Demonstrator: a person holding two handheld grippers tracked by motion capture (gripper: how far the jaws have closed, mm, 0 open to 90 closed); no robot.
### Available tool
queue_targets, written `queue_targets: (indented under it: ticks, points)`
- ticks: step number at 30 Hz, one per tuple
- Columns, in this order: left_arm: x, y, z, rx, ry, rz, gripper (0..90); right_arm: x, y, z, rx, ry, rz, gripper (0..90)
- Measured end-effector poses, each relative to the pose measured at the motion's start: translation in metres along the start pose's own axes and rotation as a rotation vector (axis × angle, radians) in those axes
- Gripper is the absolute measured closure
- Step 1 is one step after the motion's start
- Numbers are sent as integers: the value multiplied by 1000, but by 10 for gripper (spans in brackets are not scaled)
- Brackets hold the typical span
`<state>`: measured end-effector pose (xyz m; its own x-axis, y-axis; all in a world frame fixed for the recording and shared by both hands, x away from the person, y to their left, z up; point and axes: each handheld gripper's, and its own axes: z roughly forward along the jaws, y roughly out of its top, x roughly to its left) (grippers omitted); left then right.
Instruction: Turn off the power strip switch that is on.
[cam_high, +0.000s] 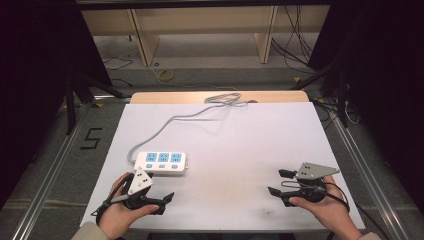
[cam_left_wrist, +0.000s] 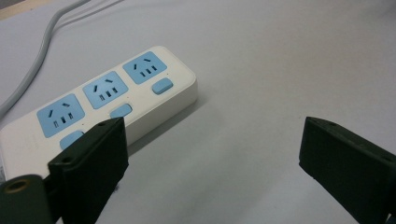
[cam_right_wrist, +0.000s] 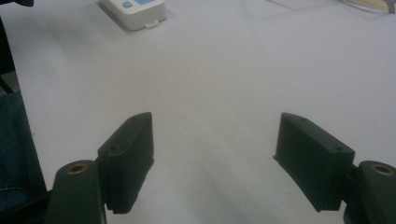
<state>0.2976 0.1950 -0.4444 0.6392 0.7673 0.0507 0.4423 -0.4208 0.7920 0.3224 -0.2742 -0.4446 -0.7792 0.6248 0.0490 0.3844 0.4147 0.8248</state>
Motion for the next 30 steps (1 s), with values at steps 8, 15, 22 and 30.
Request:
queue_targets:
  ticks: [8, 15, 22, 30]
  points:
    - [0, 2, -4, -14, 11, -18, 185, 2, 1, 0, -1, -1, 1, 284]
    - [3, 9, -11, -49, 76, -58, 434, 1, 0, 0, 0, 3, 2, 285]
    - [13, 21, -9, -73, 145, -91, 704, 1, 1, 1, 4, 2, 2, 285]
    - [18, 30, -9, -34, 187, -99, 896, 1, 1, 2, 4, 2, 3, 286]
